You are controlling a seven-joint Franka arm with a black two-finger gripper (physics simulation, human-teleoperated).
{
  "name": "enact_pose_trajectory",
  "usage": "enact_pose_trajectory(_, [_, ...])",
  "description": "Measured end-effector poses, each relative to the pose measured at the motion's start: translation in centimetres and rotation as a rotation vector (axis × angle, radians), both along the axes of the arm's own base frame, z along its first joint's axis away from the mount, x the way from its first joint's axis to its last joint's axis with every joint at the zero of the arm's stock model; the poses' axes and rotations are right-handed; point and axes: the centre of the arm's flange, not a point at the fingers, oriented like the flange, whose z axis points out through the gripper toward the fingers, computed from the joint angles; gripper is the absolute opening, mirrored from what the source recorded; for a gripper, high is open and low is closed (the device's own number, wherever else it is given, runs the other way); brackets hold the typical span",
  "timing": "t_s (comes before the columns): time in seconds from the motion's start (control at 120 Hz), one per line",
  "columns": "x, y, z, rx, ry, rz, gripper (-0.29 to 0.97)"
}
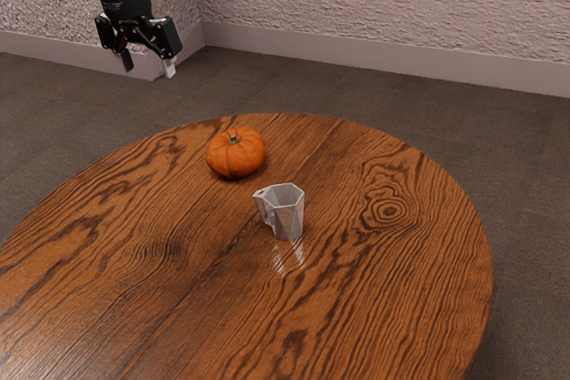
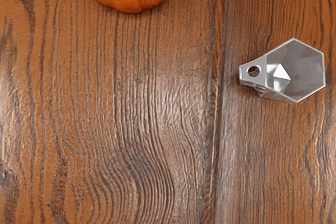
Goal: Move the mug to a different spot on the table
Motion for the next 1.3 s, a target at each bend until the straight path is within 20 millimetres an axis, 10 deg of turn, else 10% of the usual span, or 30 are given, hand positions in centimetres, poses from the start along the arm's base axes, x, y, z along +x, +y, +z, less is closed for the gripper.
enact_pose_trajectory(0.442, [1.3, -0.6, -2.1, -0.038, 0.023, 0.098, 0.68])
enact_pose_trajectory(0.983, [8.1, -3.1, -14.7, -0.068, -0.063, 0.763, 0.68])
enact_pose_trajectory(1.3, [8.5, -2.6, -24.0, -0.124, -0.007, 1.126, 0.68])
